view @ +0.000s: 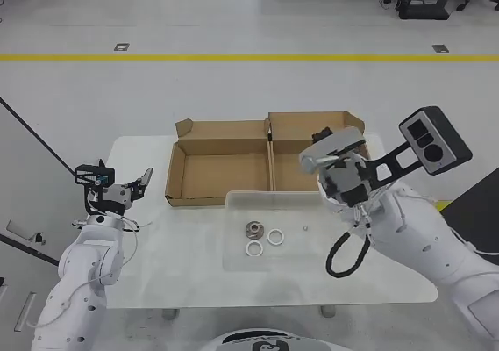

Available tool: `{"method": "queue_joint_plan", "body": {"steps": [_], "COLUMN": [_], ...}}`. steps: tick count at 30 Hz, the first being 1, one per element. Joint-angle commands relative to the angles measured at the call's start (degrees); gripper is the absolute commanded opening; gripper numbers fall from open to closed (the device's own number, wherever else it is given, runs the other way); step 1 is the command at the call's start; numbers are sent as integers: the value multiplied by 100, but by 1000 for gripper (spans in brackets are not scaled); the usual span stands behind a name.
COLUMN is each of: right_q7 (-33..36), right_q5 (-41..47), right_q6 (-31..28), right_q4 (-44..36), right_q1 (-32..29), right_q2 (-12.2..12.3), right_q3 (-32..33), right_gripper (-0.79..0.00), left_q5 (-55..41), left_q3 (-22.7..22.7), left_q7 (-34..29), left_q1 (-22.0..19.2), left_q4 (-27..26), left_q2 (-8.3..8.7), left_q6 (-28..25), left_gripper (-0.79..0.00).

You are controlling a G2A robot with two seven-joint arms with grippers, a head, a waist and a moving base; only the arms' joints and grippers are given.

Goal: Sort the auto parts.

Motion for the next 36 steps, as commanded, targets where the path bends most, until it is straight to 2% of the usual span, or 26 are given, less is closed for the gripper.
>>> {"method": "queue_joint_plan", "body": {"steps": [1,8,15,24,29,36], "right_q7": [-85,-125,10,1301,1684,1334], "right_q5": [115,248,371,459,726,1048], "right_q6": [-15,-51,-84,-81,-69,-83], "right_q4": [-112,-350,-416,-23,7,-104], "right_q1": [-155,-562,-670,-511,-521,-716], "right_q2": [-44,-199,-393,-518,-582,-765], "right_q3": [27,147,160,119,145,209], "right_gripper": [-785,-785,-785,-785,-785,-785], "left_q5": [0,0,0,0,0,0], "left_q3": [0,0,0,0,0,0], "left_q7": [0,0,0,0,0,0], "left_q1": [0,0,0,0,0,0], "left_q4": [0,0,0,0,0,0], "left_q2": [0,0,0,0,0,0], "left_q6": [0,0,0,0,0,0], "left_gripper": [0,0,0,0,0,0]}}
